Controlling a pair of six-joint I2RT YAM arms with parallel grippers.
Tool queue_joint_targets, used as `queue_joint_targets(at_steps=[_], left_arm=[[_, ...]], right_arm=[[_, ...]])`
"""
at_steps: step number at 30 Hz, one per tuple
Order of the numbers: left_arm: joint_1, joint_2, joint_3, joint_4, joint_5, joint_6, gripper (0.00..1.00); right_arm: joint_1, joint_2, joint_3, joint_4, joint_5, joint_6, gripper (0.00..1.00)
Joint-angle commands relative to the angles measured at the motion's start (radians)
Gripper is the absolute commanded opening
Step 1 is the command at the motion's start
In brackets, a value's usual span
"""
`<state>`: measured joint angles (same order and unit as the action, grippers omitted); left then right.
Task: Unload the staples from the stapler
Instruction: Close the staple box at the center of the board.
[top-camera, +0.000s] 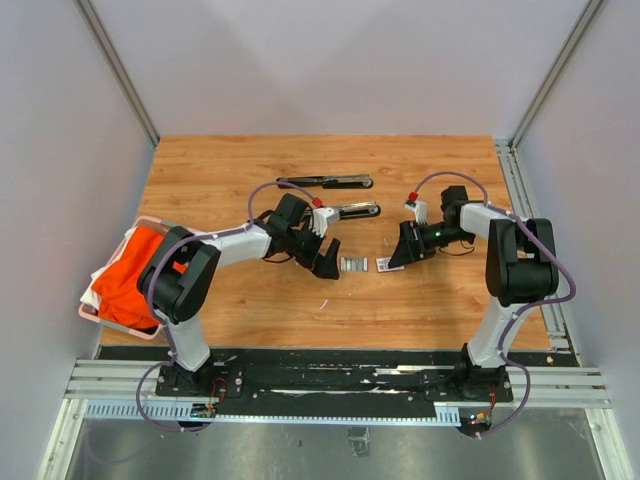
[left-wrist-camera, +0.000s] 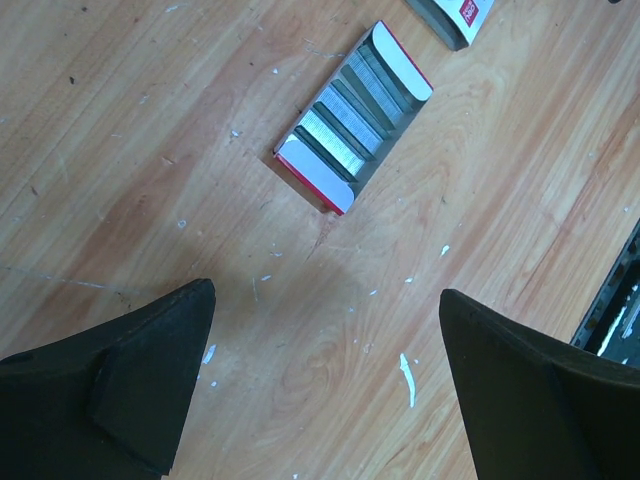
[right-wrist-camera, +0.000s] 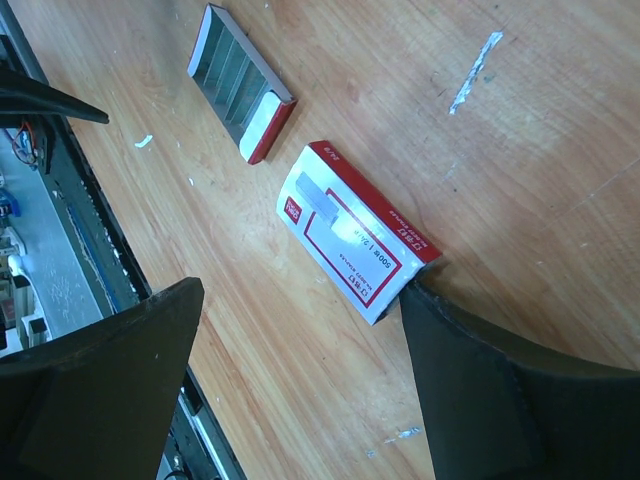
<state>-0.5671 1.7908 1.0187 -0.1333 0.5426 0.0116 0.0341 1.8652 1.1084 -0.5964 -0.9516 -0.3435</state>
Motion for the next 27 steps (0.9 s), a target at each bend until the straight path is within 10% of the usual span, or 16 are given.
queue_joint_targets(at_steps=[1,27], left_arm=[[-0.005,0.024,0.009,0.038,0.04,-0.005,0.99],[-0.03,0.081,0.018,0.093,0.129,-0.045,0.97]], right_arm=[[0.018,0.005,-0.027,-0.02,-0.021,-0.006,0.82],[0.046,0.037,-0.027,0.005,-0.088,0.028,0.82]])
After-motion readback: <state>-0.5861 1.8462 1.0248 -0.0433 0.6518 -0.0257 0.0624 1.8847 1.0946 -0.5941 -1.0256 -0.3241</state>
